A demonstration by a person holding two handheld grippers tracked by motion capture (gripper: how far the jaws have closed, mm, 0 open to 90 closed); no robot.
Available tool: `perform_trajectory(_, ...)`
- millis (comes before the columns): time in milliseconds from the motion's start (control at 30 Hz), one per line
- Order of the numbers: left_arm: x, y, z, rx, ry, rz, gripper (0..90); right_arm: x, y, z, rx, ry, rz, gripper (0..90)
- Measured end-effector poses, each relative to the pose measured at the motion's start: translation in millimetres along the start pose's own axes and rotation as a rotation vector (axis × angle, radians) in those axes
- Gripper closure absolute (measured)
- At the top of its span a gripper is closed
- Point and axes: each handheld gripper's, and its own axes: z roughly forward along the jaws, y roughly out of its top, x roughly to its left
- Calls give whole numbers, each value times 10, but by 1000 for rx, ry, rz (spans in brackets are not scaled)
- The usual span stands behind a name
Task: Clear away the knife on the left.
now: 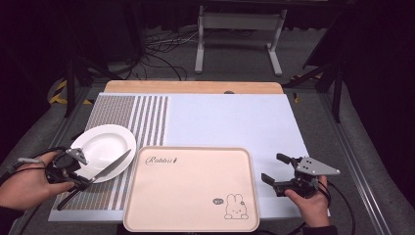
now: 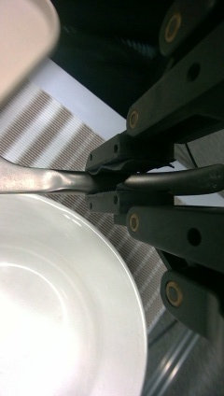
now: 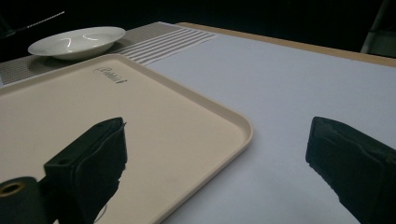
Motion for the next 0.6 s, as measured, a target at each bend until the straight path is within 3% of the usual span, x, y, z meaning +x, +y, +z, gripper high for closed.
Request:
perform_trajectory(133,-35,69,-45,-61,-39,-82,800,-1,1,-5,-1,0,0,61)
perform_trajectory(200,-37,96,-57,-89,-47,-99,801,-1,-1,-3,0,1,0,61)
perform_trajectory(467,-107,219,-59,-114,-56,-88,800,-8,-4,-9,0,0,-1,61)
perform_trajectory(600,-154,296,-45,-134,-80,-86,800,-8,-5,-10,0,1,-2,61)
